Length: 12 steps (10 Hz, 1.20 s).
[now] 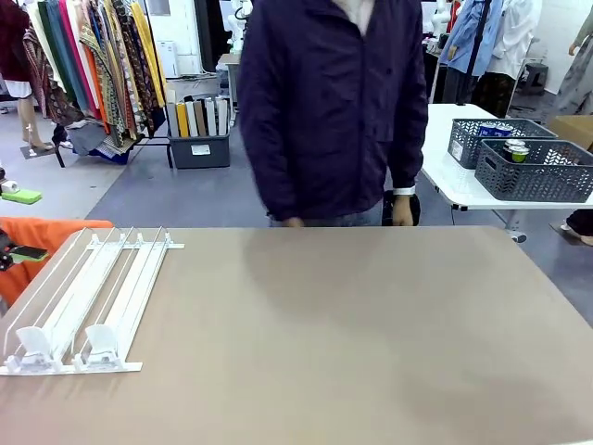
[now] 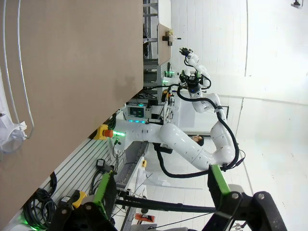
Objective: Retrieve and store the cans from the dispenser.
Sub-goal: Pick up one can from the Automatic Can Dispenser and place it in the middle of the table.
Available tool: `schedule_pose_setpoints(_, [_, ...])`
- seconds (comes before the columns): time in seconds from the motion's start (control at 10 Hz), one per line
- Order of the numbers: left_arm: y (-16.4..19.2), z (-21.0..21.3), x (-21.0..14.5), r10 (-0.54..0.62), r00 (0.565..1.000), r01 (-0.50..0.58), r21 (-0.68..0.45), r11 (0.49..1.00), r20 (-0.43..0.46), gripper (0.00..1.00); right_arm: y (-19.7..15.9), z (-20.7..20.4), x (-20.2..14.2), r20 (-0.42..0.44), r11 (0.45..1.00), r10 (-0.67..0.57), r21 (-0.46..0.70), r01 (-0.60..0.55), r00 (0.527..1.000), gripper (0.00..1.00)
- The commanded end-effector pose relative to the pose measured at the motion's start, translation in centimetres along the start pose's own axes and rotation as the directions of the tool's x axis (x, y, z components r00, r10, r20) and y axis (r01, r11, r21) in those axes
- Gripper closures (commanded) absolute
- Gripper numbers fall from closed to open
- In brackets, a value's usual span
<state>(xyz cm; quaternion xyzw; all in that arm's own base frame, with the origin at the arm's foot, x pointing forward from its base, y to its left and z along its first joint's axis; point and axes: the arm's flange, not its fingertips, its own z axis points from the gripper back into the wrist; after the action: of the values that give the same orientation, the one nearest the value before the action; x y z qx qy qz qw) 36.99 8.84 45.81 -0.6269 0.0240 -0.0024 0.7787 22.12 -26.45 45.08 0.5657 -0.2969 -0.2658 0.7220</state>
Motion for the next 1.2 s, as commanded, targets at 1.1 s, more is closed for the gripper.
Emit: schedule_pose_setpoints(1.1, [-0.13,0.03,-0.21,-0.011,1.000,0.011,-0.012,1.000,-0.002,0.00,0.07,0.07,0.18,-0.002,1.000,0.028,0.005,-0.028,1.000,0.00])
